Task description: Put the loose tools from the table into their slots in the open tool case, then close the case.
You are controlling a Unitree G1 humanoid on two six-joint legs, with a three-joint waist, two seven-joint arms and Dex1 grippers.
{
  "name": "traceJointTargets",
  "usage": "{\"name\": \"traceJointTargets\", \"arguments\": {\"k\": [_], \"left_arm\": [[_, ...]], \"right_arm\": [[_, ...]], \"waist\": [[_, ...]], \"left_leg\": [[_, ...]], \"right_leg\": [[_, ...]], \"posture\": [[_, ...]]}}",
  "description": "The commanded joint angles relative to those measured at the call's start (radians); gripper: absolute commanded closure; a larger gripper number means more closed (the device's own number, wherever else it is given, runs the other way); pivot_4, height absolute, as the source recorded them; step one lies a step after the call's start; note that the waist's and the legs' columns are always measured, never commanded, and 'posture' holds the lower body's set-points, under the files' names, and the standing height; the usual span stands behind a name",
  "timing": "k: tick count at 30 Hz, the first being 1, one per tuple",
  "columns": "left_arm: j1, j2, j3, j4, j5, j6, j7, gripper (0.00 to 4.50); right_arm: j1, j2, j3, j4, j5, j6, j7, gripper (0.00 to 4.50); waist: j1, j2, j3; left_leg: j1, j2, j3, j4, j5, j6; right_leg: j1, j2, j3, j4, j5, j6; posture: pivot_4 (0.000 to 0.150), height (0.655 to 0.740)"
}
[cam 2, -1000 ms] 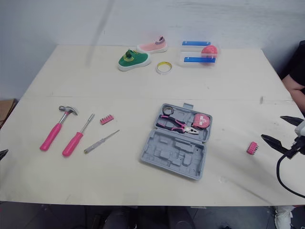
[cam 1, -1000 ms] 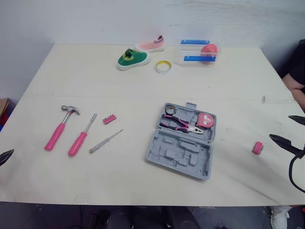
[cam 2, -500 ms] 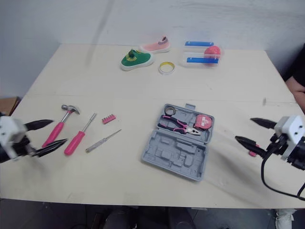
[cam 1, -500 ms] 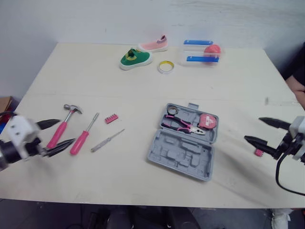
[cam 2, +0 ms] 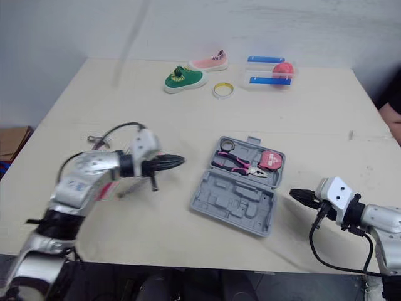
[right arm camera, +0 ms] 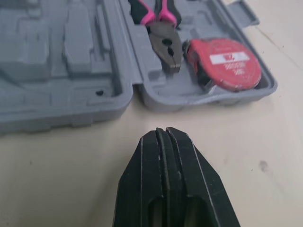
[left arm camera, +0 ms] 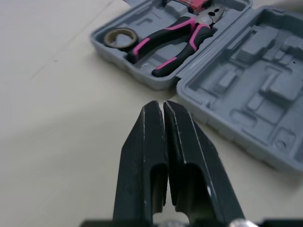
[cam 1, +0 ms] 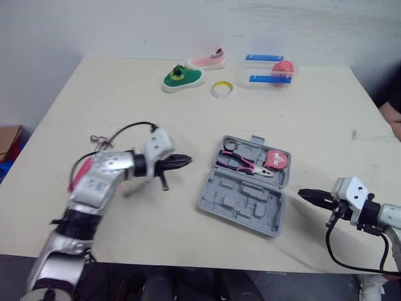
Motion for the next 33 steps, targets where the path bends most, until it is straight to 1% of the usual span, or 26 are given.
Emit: {"name": "traceJointTargets", "arguments": {"k": [1, 4, 9, 14, 19, 21, 23, 25, 28, 30, 33], "left_arm": [[-0.041, -0.035, -0.057, 0.08, 0.094, -0.052, 0.016, 4.46], [-0.063, -0.08, -0.08, 0.156, 0.14, -0.085, 0.03, 4.46], [-0.092, -0.143, -0.091, 0.232, 0.192, -0.121, 0.049, 4.46], [-0.108, -0.203, -0.077, 0.301, 0.209, -0.156, 0.069, 4.46], [-0.084, -0.229, -0.071, 0.315, 0.198, -0.204, 0.038, 4.46], [-0.052, -0.214, -0.065, 0.28, 0.191, -0.211, 0.016, 4.46], [-0.007, -0.179, -0.065, 0.229, 0.197, -0.228, -0.013, 4.46], [0.05, -0.15, -0.046, 0.17, 0.187, -0.236, -0.021, 4.46], [0.112, -0.127, -0.01, 0.087, 0.173, -0.249, -0.009, 4.46], [0.148, -0.1, 0.005, 0.036, 0.194, -0.277, 0.009, 4.46], [0.214, -0.048, 0.016, -0.068, 0.178, -0.226, -0.018, 4.46]], "right_arm": [[-0.002, 0.019, 0.016, 0.001, -0.035, -0.027, -0.038, 4.5], [-0.006, 0.036, 0.041, -0.002, -0.064, -0.014, -0.073, 4.5], [-0.022, 0.053, 0.073, -0.017, -0.085, 0.006, -0.114, 4.5], [-0.045, 0.07, 0.106, -0.02, -0.099, 0.011, -0.133, 4.5], [-0.084, 0.073, 0.138, -0.012, -0.111, 0.002, -0.133, 4.5], [-0.109, 0.073, 0.152, -0.011, -0.112, -0.011, -0.123, 4.5], [-0.128, 0.079, 0.168, -0.026, -0.074, -0.013, -0.076, 4.5], [-0.147, 0.076, 0.192, -0.025, -0.072, -0.032, -0.035, 4.5], [-0.184, 0.084, 0.217, -0.017, -0.084, -0.048, -0.018, 4.5], [-0.208, 0.094, 0.238, -0.011, -0.087, -0.059, 0.0, 4.5], [-0.235, 0.111, 0.27, -0.008, -0.094, -0.071, 0.021, 4.5]], "waist": [[-0.002, 0.0, 0.0], [-0.001, 0.0, 0.0], [0.002, 0.0, 0.0], [0.002, 0.0, 0.0], [0.001, 0.0, 0.0], [-0.001, 0.0, 0.0], [-0.003, 0.0, 0.0], [-0.003, 0.0, 0.0], [0.001, 0.0, 0.0], [0.0, 0.0, 0.0], [0.001, 0.0, 0.0]], "left_leg": [[0.0, 0.0, 0.001, 0.0, 0.0, 0.0], [0.001, 0.003, 0.001, 0.0, 0.001, -0.001], [0.001, 0.005, 0.0, 0.002, 0.001, -0.001], [0.001, 0.004, 0.001, 0.002, 0.001, 0.0], [0.001, 0.005, 0.002, 0.001, 0.001, 0.0], [0.001, 0.005, 0.002, 0.001, 0.001, 0.0], [0.001, 0.005, 0.002, 0.001, 0.001, 0.0], [0.001, 0.006, 0.003, 0.0, 0.001, -0.001], [0.002, 0.007, 0.003, 0.0, 0.001, -0.001], [0.001, 0.006, 0.003, 0.001, 0.001, 0.0], [0.001, 0.006, 0.003, 0.001, 0.001, 0.0]], "right_leg": [[0.0, 0.0, 0.0, 0.0, 0.0, 0.0], [-0.001, 0.0, 0.001, 0.002, 0.0, 0.0], [-0.001, -0.002, 0.002, 0.003, 0.001, 0.0], [-0.001, -0.003, 0.001, 0.003, 0.002, 0.002], [-0.001, -0.002, 0.001, 0.003, 0.002, 0.002], [-0.001, -0.002, 0.001, 0.003, 0.002, 0.002], [-0.002, -0.002, 0.001, 0.003, 0.002, 0.002], [-0.002, -0.001, 0.001, 0.003, 0.002, 0.001], [-0.002, -0.001, 0.001, 0.003, 0.001, 0.001], [-0.002, -0.003, 0.001, 0.003, 0.002, 0.001], [-0.001, -0.003, 0.002, 0.002, 0.002, 0.001]], "posture": [[0.15, 0.74], [0.15, 0.74], [0.15, 0.74], [0.15, 0.74], [0.15, 0.74], [0.15, 0.74], [0.15, 0.74], [0.15, 0.74], [0.15, 0.74], [0.15, 0.74], [0.15, 0.74]]}}
